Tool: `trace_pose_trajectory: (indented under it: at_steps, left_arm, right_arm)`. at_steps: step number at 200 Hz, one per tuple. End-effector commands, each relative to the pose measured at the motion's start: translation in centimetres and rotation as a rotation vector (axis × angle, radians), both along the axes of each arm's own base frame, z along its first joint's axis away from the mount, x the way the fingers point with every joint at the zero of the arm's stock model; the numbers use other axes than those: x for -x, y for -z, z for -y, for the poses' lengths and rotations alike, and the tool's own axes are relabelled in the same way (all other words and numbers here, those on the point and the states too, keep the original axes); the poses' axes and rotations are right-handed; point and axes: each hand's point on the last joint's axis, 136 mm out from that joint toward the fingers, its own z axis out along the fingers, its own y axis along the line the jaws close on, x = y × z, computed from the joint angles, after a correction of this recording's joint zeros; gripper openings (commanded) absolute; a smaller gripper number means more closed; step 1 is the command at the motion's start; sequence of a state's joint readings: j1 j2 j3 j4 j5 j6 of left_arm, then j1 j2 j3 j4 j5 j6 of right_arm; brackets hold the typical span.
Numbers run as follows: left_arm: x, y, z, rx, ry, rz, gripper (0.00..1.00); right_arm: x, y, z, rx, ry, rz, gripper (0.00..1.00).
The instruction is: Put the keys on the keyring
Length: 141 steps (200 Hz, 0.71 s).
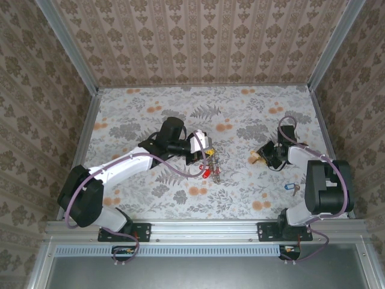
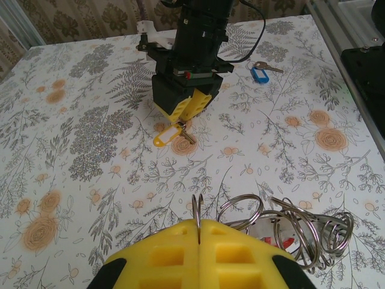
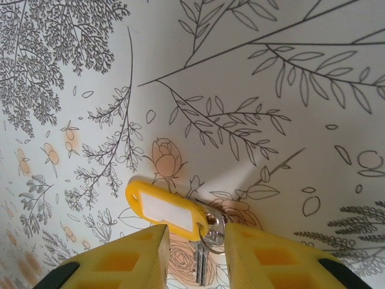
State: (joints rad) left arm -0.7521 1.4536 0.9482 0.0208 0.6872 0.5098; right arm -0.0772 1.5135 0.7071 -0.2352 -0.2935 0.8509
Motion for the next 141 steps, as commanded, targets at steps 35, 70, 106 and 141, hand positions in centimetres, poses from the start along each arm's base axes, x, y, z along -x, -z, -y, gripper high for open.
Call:
trace_pose_trajectory:
  at_steps: [35, 70, 106, 141]
  left_arm:
    - [0.0, -2.2, 0.5, 0.044, 0.032, 0.048, 0.00]
    - [0.1, -2.0, 0.4, 0.042, 0.030, 0.044, 0.00]
    - [0.1, -2.0, 0.4, 0.042, 0.031, 0.045, 0.00]
    - [0.1, -2.1, 0.4, 0.045, 0.031, 0.046, 0.00]
  right_arm:
    - [0.5, 0.7, -0.4, -0.012, 0.010, -0.022, 0.31]
    - [1.5, -0.2, 0.5, 0.057, 0.024, -0.022, 0.33]
    - [1.9, -0.2, 0.3, 0.050, 0.017, -0.023, 0.35]
    - [1.9, 0.4, -0.3, 0.017, 0.019, -0.030, 0.35]
